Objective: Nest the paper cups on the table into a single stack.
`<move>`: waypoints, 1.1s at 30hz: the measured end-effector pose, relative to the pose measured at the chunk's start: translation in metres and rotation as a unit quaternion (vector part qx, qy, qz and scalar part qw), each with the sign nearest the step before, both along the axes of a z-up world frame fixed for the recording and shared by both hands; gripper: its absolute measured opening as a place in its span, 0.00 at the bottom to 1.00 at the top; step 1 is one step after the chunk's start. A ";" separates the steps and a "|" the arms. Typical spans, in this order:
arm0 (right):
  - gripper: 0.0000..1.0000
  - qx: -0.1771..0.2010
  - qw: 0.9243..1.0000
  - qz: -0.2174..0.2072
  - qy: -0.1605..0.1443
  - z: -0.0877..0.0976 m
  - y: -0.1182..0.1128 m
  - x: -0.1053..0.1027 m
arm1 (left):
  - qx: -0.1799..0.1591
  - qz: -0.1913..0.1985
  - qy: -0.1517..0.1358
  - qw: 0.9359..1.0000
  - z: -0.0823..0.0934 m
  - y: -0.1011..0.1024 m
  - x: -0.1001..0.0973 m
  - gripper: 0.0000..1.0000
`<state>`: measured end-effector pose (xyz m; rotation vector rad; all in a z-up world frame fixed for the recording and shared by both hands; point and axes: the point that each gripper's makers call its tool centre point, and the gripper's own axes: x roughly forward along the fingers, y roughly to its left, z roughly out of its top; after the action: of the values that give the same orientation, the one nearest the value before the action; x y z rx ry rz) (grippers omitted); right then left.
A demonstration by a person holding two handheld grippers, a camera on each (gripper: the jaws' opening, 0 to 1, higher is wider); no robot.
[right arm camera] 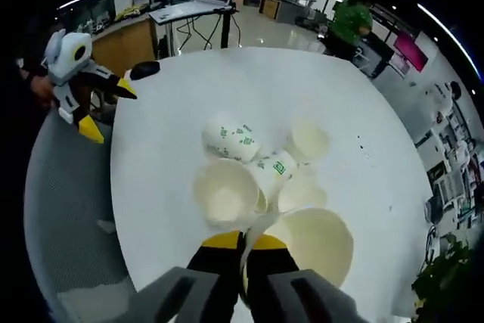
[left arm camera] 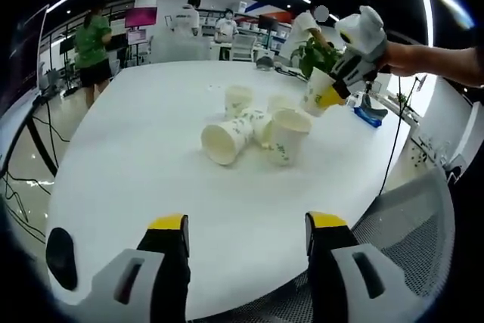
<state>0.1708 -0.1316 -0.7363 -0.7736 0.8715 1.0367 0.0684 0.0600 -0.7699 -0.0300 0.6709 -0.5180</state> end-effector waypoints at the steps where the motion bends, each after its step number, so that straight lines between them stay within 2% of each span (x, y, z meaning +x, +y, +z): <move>1: 0.00 0.005 1.000 0.007 0.000 0.002 0.006 0.000 | 0.000 0.000 0.000 1.000 -0.001 0.000 0.000 0.61; 7: 0.00 0.010 0.999 0.031 0.001 0.006 0.026 -0.007 | 0.000 0.000 0.000 1.000 0.000 0.000 0.000 0.60; 14: 0.00 0.012 0.998 0.053 0.009 0.003 0.042 -0.014 | 0.000 0.000 0.000 1.000 0.000 0.001 0.000 0.60; 22: 0.00 0.010 0.998 0.064 0.013 -0.004 0.051 -0.013 | -0.003 0.001 -0.001 1.000 -0.001 0.001 0.001 0.61; 33: 0.00 0.003 0.997 0.072 0.022 -0.017 0.059 -0.013 | -0.019 0.002 -0.012 1.000 0.004 -0.002 0.003 0.68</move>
<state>0.1578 -0.0726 -0.7537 -0.8206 0.8583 1.1867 0.0714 0.0583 -0.7660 -0.0607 0.6380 -0.5264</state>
